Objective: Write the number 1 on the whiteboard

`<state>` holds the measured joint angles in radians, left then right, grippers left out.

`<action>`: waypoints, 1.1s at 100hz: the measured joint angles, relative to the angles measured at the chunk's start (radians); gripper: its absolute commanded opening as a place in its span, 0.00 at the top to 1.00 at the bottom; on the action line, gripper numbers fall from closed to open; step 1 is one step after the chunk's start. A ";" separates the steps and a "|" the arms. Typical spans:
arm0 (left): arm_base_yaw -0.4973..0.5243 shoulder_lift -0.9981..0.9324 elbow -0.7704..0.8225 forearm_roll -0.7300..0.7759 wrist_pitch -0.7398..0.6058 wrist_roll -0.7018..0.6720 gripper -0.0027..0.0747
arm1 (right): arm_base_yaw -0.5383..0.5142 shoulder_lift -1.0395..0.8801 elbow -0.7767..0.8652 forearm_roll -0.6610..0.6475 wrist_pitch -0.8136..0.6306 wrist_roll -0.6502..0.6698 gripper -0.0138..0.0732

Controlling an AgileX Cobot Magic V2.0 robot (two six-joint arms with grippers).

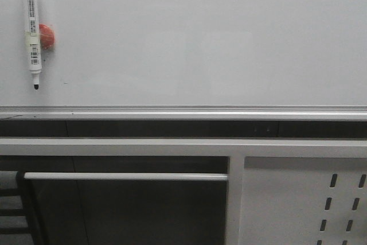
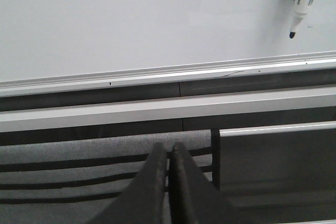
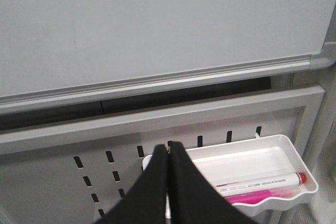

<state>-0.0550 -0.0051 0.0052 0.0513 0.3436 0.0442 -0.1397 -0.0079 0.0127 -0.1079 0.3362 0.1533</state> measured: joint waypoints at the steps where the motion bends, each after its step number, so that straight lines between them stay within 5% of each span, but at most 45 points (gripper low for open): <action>1: 0.000 0.000 0.000 0.000 0.000 0.000 0.99 | 0.000 0.000 0.000 0.000 0.000 0.000 0.93; 69: 0.000 0.000 0.000 -0.022 -0.032 0.000 0.99 | 0.000 0.000 0.000 0.000 0.000 0.000 0.93; 110: 0.000 0.000 0.000 -0.043 -0.344 0.000 0.99 | 0.000 0.000 0.000 0.121 -0.196 0.000 0.93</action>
<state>-0.0550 -0.0051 0.0052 0.0084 0.0000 0.0442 -0.1397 -0.0079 0.0127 0.0128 0.1405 0.1533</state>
